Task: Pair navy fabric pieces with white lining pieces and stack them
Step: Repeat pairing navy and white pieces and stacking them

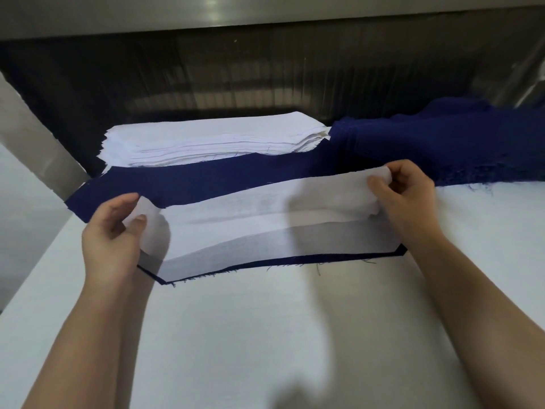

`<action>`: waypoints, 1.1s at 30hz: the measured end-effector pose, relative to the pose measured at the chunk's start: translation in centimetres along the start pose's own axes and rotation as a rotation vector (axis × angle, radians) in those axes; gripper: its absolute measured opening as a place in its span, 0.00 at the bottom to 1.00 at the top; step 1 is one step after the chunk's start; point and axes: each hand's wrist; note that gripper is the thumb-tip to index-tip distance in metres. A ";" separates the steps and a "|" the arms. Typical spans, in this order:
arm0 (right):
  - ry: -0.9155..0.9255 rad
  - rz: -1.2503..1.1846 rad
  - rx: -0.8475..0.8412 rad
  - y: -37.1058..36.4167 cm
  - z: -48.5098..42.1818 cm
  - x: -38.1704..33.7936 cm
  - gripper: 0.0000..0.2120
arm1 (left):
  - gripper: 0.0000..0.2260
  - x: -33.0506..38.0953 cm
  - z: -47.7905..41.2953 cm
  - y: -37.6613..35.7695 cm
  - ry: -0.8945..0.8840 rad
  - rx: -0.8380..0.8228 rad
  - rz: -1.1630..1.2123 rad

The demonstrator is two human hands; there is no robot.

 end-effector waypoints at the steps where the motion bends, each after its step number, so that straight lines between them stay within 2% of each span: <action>1: 0.012 0.041 -0.003 0.1 0.0 0.1 0.05 | 0.16 -0.1 0.1 0.0 -0.021 0.000 -0.031; 7: -0.022 0.133 0.006 0.9 -0.3 0.5 0.06 | 0.28 -0.5 0.0 0.3 -0.090 -0.034 -0.192; 10: -0.054 0.173 0.002 1.3 -0.5 0.6 0.08 | 0.23 -0.8 -0.2 0.5 -0.039 -0.037 -0.190; 12: -0.063 0.203 0.022 1.4 -0.5 0.5 0.06 | 0.19 -0.9 -0.4 0.6 0.010 -0.005 -0.180; 19: 0.031 0.182 0.102 1.9 -0.5 0.4 0.02 | 0.15 -0.6 -0.4 0.9 0.057 0.048 -0.077; 23: 0.022 0.118 0.135 2.1 -0.3 0.5 0.10 | 0.14 0.3 0.1 0.8 0.062 0.061 0.003; 27: 0.004 0.071 0.114 2.3 -0.2 0.5 0.16 | 0.12 1.2 0.5 0.4 0.148 0.069 0.145; 30: -0.005 0.142 0.097 2.9 -0.2 0.7 0.19 | 0.09 2.1 0.9 0.4 0.201 0.059 0.252; 33: -0.030 0.244 0.059 3.5 -0.2 0.9 0.21 | 0.08 2.8 1.2 0.5 0.200 0.032 0.197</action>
Point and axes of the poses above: each hand's wrist, its own z-axis away from the middle knuckle, its own y-axis out of the back of the hand, x = y × z, and after that the axes turned 8 degrees about -y, right-handed
